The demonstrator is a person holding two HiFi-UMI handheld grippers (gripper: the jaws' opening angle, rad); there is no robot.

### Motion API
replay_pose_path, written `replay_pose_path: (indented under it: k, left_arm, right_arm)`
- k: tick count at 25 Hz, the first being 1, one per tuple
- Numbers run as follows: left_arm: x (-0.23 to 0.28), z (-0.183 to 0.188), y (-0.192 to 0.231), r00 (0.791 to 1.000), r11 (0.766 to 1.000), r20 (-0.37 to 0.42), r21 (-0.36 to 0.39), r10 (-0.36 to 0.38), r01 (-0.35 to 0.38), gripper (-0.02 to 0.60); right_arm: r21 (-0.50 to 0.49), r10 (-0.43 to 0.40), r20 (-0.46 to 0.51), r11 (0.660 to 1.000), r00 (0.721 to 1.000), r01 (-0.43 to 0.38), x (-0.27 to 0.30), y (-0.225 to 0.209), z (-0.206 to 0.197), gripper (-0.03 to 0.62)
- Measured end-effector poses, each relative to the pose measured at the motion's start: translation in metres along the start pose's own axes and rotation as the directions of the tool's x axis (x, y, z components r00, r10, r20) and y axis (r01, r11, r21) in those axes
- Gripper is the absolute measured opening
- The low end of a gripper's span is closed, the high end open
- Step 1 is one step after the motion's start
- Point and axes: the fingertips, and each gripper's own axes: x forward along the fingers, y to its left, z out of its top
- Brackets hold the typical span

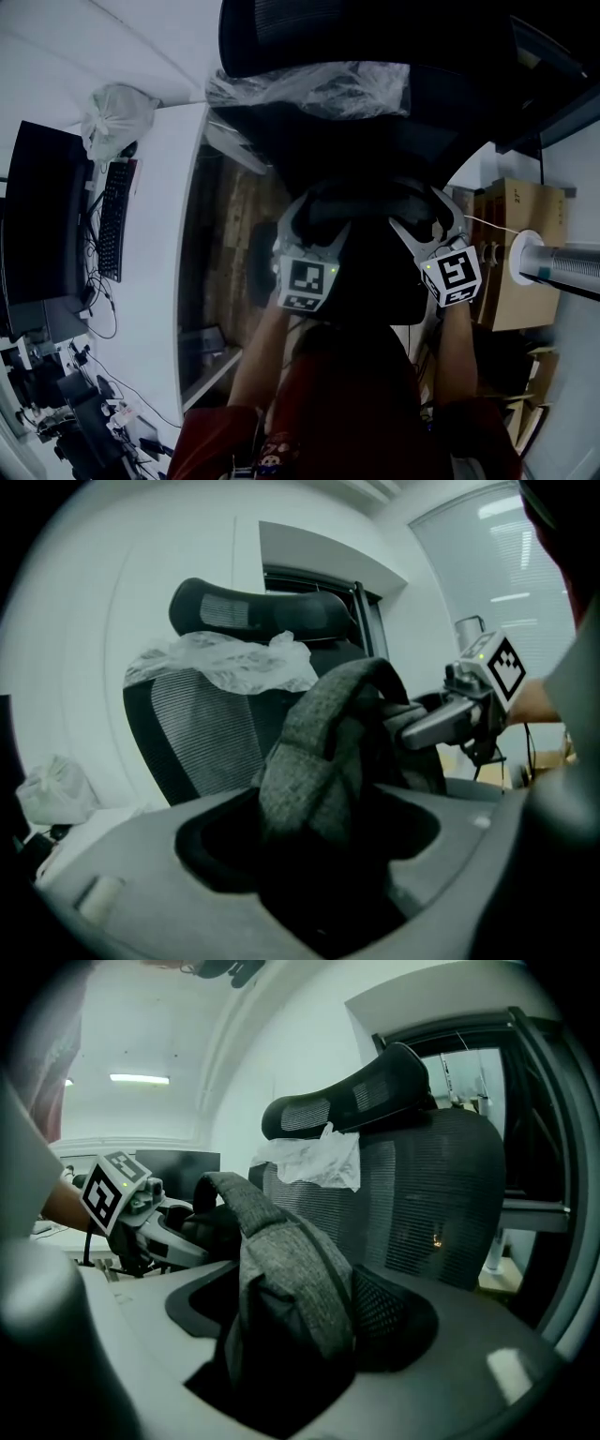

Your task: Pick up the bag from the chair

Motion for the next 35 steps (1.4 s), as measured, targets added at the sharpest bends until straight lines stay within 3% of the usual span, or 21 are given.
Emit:
replay_pose_path:
  k: [6,9,23,35]
  left_arm:
    - [0.001,-0.001,-0.006,1.0,0.999,-0.022,-0.041,0.005,-0.006,0.241]
    - [0.001,-0.002,-0.008,0.999,0.999,-0.036,-0.047,0.011,-0.013,0.222]
    - [-0.024,0.006,-0.02,0.999,0.999,-0.032,-0.05,0.021,-0.022,0.215]
    - [-0.107,-0.006,-0.053,0.999,0.997,-0.016,-0.059,0.039,-0.04,0.213]
  right_arm:
    - [-0.007,-0.038,-0.024,0.999,0.999,0.037,0.003,0.003,-0.003,0.277]
    - [-0.021,-0.054,-0.04,0.998,0.998,0.053,0.004,0.006,-0.004,0.249]
    - [0.011,-0.052,-0.082,0.999,0.995,0.053,-0.022,0.028,0.001,0.187]
    - [-0.016,-0.048,-0.081,0.999,0.996,0.047,-0.078,0.096,0.002,0.179]
